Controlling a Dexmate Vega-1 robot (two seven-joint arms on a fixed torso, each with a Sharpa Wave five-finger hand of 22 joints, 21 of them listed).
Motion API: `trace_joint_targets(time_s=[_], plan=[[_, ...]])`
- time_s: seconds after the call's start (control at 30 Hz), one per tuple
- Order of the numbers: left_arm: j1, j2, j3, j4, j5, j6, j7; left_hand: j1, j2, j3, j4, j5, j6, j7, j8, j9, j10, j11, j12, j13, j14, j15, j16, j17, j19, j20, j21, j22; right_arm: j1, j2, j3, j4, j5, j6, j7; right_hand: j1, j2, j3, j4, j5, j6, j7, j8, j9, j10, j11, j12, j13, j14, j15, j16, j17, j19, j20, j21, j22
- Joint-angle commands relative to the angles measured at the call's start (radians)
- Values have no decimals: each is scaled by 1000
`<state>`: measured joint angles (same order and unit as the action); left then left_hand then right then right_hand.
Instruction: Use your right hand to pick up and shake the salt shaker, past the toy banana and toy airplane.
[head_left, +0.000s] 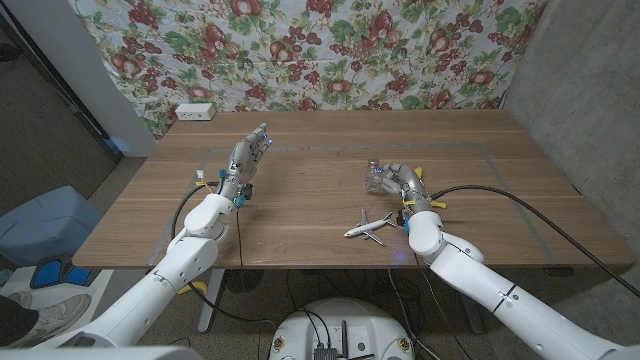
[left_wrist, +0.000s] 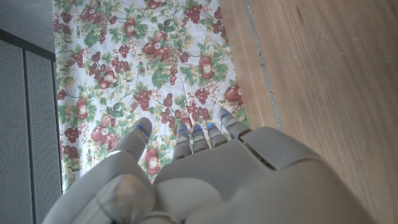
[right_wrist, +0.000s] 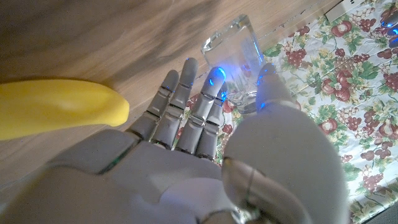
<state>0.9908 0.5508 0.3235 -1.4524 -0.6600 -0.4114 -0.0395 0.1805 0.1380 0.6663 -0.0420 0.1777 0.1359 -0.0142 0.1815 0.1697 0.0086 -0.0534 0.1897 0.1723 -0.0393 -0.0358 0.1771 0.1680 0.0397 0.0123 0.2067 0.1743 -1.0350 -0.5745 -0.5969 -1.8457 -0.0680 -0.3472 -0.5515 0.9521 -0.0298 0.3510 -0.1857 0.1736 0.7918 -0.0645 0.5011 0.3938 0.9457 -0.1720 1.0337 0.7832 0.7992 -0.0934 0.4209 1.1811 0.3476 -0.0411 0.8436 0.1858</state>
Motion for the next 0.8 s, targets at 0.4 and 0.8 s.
trace_joint_targets(time_s=[0.4, 0.8], plan=[[-5, -2, -1, 10, -6, -7, -13, -8, 21, -3, -11, 0, 11, 0, 1, 5, 0, -4, 0, 3, -1, -10, -1, -1, 3, 0, -3, 4, 32, -1, -45, -12, -53, -131, -7, 74, 82, 25, 33, 7, 267, -3, -18, -23, -6, -23, -32, -28, -13, -126, -32, -14, -21, 14, 0, 1], [-7, -2, -1, 10, -10, -12, -22, -8, 21, -5, -16, 0, 14, -3, 1, 5, -1, -3, 0, 3, -2, -10, -1, -2, 4, 1, -4, 4, 31, -13, -52, -28, -63, -162, -4, 19, 57, 5, 45, 8, 158, -8, -68, -40, -98, -20, -91, -49, -41, -118, -53, -15, -37, 40, -6, 0]])
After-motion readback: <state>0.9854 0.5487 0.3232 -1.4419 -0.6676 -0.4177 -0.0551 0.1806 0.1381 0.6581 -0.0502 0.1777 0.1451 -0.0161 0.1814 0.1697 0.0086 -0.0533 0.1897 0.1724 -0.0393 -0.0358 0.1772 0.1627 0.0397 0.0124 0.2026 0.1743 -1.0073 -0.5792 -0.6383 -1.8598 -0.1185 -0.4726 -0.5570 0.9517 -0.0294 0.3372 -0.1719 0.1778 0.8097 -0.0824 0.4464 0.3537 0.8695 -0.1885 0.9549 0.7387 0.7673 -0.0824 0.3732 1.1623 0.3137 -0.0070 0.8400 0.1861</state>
